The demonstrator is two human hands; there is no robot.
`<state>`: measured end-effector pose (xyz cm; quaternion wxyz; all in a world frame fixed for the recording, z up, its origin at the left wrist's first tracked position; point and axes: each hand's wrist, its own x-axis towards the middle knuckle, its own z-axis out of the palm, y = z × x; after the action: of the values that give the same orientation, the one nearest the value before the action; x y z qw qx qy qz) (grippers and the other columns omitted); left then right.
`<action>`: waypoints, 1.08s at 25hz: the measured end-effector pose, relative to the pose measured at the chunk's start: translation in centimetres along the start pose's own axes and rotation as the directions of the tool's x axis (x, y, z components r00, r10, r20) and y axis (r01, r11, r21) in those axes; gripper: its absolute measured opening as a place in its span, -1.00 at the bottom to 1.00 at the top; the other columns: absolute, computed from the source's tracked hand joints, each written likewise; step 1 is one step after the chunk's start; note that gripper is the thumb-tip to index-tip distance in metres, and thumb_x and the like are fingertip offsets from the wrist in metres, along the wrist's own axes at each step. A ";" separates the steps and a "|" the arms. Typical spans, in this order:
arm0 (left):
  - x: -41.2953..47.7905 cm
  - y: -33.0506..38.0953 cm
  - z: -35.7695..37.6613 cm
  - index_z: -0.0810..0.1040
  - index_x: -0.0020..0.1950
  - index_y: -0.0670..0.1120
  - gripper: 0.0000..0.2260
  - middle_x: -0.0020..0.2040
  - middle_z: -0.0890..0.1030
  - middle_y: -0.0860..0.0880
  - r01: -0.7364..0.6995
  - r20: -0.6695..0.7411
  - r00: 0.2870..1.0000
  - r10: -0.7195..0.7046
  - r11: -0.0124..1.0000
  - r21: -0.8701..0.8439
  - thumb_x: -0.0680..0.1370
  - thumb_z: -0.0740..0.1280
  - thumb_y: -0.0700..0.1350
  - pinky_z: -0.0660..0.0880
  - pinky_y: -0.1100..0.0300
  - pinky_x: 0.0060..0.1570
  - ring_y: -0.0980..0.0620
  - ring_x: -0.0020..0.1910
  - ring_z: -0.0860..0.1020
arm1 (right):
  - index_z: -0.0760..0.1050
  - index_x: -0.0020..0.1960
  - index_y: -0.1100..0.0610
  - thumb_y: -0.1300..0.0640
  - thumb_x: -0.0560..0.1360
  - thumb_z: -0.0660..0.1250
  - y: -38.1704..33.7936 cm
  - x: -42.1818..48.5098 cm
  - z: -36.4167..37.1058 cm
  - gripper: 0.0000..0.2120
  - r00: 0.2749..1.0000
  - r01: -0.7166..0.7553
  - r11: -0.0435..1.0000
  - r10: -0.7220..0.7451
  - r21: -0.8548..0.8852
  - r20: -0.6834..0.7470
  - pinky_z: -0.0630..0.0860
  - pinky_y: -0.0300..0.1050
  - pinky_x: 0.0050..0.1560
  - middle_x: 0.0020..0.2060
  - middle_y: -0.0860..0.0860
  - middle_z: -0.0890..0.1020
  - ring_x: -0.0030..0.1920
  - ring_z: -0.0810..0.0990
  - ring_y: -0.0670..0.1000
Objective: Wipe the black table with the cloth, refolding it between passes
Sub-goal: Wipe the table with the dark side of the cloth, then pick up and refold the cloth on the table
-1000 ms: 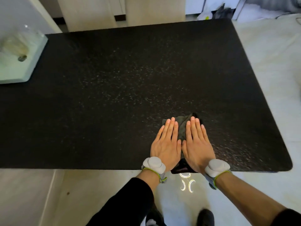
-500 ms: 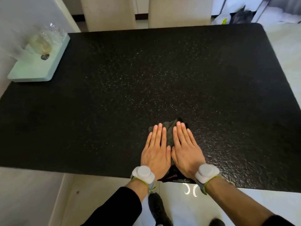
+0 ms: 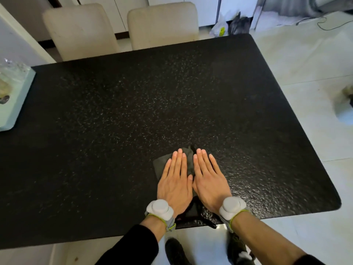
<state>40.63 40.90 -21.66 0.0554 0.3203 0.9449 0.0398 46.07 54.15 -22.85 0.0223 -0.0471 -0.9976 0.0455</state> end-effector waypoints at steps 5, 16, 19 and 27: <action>3.7 6.0 0.8 -0.08 0.62 -0.27 -0.41 0.64 -0.12 -0.21 -0.061 0.052 0.997 0.061 0.998 -0.014 0.67 -0.13 0.04 -0.02 -0.04 0.60 -0.12 0.63 -0.13 | 0.16 0.55 0.37 0.06 0.63 -0.06 6.7 -0.8 -1.0 -0.41 1.000 -0.016 0.999 0.016 -0.034 0.012 0.05 0.17 0.55 0.55 0.31 0.19 0.59 0.13 0.25; 7.9 11.9 -2.8 0.34 0.51 -0.12 -0.50 0.44 0.43 -0.08 0.039 0.015 0.999 -0.037 0.989 -0.143 0.59 0.26 -0.02 0.41 -0.01 0.34 -0.12 0.41 0.41 | 0.30 0.52 0.30 0.12 0.60 0.11 16.0 -4.5 -4.2 -0.48 0.980 -0.191 0.979 0.195 -0.077 0.047 0.20 0.19 0.48 0.48 0.29 0.36 0.53 0.27 0.30; 8.7 9.5 -4.3 0.39 0.45 -0.06 -0.57 0.29 0.46 -0.06 0.089 0.091 0.992 -0.082 0.993 -0.074 0.61 0.28 0.04 0.43 -0.01 0.20 -0.11 0.26 0.43 | 0.44 0.20 0.07 -0.10 0.56 0.27 13.2 -5.9 -6.8 -0.69 0.949 -0.313 0.943 0.308 0.111 0.063 0.49 0.08 0.08 0.11 0.08 0.51 0.10 0.52 0.17; 9.8 8.4 -8.2 0.49 0.24 -0.03 -0.78 0.15 0.61 -0.11 0.119 0.211 0.975 -0.071 0.966 -0.228 0.65 0.22 0.01 0.35 0.00 0.22 -0.19 0.22 0.52 | 0.24 -0.01 0.03 -0.25 0.52 0.32 6.7 -8.4 -8.3 -0.60 0.731 -0.681 0.644 0.562 0.349 0.387 0.41 -0.01 -0.20 -0.11 0.02 0.56 -0.08 0.62 0.20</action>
<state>36.86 53.19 -13.35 0.1907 0.2678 0.9370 0.1181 55.47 60.75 -15.59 -0.1066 -0.3764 -0.8717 0.2950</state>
